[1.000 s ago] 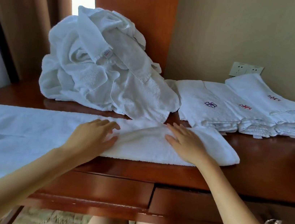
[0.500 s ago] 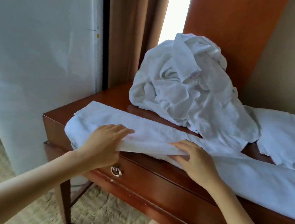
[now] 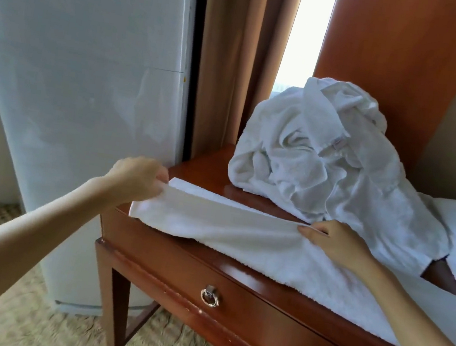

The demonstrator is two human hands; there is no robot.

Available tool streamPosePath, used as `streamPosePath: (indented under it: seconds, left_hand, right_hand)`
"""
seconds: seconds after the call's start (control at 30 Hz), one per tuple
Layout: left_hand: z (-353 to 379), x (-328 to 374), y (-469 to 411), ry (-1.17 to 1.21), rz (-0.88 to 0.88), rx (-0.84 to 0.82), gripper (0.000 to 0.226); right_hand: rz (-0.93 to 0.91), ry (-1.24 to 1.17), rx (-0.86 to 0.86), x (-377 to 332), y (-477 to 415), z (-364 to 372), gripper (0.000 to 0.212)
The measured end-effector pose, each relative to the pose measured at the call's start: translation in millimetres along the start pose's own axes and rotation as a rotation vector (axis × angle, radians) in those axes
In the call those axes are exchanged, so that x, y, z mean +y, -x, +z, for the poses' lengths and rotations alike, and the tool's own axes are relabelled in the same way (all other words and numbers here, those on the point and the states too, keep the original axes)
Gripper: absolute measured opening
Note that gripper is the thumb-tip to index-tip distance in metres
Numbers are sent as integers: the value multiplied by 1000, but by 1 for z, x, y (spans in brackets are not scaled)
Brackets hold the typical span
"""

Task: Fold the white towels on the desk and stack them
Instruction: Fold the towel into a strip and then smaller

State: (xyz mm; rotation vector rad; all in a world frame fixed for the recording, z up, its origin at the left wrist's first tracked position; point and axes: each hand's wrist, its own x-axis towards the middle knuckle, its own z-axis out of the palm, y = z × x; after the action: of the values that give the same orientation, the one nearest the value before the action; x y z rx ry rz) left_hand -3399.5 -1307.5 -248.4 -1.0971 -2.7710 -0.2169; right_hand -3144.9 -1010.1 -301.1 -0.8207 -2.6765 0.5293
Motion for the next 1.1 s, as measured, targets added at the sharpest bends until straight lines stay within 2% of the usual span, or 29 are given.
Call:
streamPosePath:
  seconds: [0.07,0.13,0.2,0.27,0.33,0.4,0.53,0.57,0.7,0.8,0.87,1.03,1.1]
  left_hand:
    - [0,2,-14,32,59,302,16]
    - [7,8,-26,100,94,457,19]
    - [21,10,-37,220,-28,354,29]
    - [38,8,-41,316,-207,102,44]
    - [52,-2,-43,387,-263,-36,58]
    - [57,-12,-42,436,-297,-24,59]
    - [58,-17,-40,353,-353,-38,13]
    - [58,-16,-39,327,-344,-13,7]
    - [60,-8,-39,287,-249,201,11]
    - [55,-3,-43,494,-207,447,10]
    - [54,-3,-46,552,-220,523,13]
    - [82,-1,-42,339,-298,229,20]
    - [83,6,-43,215,-248,209,30]
  right_hand:
    - [14,-4,-4,2,-6,4,54]
    - [47,3,33,3,-7,10,51]
    - [64,20,80,5,-5,17,44]
    - [60,17,113,7,-2,22,39]
    - [59,23,94,6,-1,21,36]
    - [69,41,49,1,-3,17,36]
    - [66,43,6,-11,-6,16,41]
    - [54,32,5,-15,-8,18,38]
    - [10,-34,61,-24,-15,30,25]
    - [-30,-119,170,-19,-14,36,20]
    - [-49,-142,226,-16,-14,39,18]
    - [0,-38,191,-16,-18,41,13]
    - [12,49,177,-20,-19,39,12]
